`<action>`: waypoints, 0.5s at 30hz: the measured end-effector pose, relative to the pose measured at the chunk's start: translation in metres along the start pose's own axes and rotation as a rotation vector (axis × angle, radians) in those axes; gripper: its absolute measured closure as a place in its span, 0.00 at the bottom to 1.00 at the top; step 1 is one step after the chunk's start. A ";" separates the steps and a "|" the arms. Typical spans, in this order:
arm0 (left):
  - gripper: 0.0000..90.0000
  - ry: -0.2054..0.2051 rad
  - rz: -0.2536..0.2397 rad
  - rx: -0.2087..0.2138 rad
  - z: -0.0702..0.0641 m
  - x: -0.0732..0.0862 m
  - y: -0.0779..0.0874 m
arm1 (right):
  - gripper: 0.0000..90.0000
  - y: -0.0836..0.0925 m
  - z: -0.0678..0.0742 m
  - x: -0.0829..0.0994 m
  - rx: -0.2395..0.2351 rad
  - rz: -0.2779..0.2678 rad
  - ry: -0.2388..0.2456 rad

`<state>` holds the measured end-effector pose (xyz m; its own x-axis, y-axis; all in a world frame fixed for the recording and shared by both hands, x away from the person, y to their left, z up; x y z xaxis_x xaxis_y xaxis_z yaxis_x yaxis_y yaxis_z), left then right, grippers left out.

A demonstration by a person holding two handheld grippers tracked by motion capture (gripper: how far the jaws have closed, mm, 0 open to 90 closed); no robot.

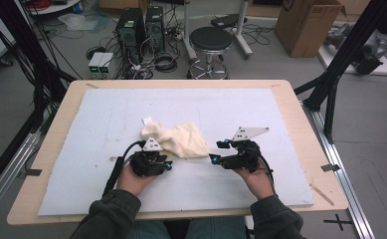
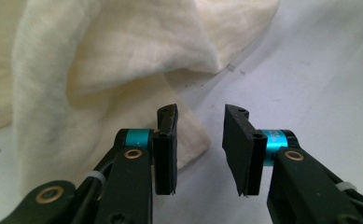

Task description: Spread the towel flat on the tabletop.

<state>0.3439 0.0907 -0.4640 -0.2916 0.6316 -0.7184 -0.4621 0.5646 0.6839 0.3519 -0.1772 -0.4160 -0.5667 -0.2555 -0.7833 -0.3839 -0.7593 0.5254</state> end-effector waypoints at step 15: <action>0.93 -0.026 0.041 -0.031 0.003 -0.004 -0.003 | 0.45 -0.004 0.001 0.003 -0.002 0.013 0.022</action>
<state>0.3487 0.0881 -0.4624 -0.2893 0.6676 -0.6860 -0.4757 0.5216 0.7082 0.3506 -0.1743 -0.4200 -0.5555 -0.2784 -0.7835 -0.3750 -0.7571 0.5349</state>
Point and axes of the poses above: each handheld gripper's, and its own axes: y roughly backward along the jaws, x roughly out of its underside, z roughly to its left, the point moved 4 cm from there along -y, roughly forward along the jaws, and after that the axes turned 15 degrees about -y, right-handed, at the moved point
